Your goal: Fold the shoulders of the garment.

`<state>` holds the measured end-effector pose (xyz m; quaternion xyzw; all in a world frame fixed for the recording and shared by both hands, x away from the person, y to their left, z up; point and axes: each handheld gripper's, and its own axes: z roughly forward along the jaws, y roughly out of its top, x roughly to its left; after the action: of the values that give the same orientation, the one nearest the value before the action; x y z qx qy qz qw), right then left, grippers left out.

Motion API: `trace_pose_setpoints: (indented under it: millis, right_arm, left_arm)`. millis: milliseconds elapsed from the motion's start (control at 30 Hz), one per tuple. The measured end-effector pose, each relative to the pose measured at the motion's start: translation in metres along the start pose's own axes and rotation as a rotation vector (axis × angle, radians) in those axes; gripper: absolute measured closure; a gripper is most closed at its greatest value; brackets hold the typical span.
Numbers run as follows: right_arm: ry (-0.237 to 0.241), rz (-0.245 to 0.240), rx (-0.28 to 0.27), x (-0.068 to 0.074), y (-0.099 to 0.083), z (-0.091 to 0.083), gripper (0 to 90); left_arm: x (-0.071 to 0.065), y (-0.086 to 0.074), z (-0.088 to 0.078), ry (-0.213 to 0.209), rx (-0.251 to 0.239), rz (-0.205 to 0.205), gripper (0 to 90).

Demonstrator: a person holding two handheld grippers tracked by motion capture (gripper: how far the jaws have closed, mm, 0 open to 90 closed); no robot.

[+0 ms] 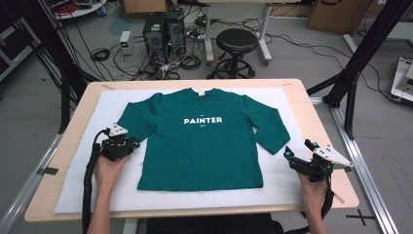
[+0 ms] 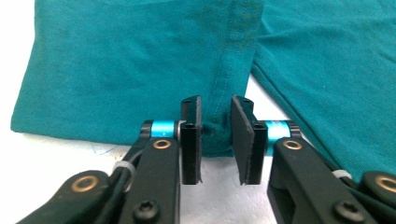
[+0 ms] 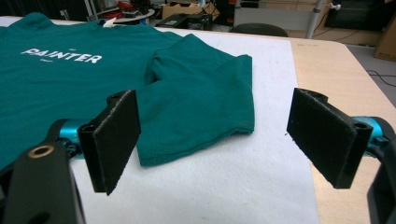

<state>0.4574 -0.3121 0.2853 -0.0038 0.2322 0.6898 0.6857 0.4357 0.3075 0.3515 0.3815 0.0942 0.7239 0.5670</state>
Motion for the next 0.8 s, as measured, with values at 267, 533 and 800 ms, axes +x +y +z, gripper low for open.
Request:
trace_pose_setpoints:
  millis: [267, 533, 800]
  right_arm:
    - [-0.002, 0.003, 0.005, 0.0, 0.0, 0.0, 17.9]
    - [-0.013, -0.006, 0.014, 0.001, 0.001, 0.001, 17.9]
    - [-0.022, -0.003, 0.018, 0.001, 0.001, 0.002, 17.9]
  left_arm:
    - [-0.003, -0.001, 0.0, 0.027, -0.007, 0.008, 81.6]
    - [0.001, 0.0, -0.002, 0.003, -0.05, -0.05, 84.4]
    - [0.0, 0.007, -0.012, -0.074, -0.116, -0.116, 84.5]
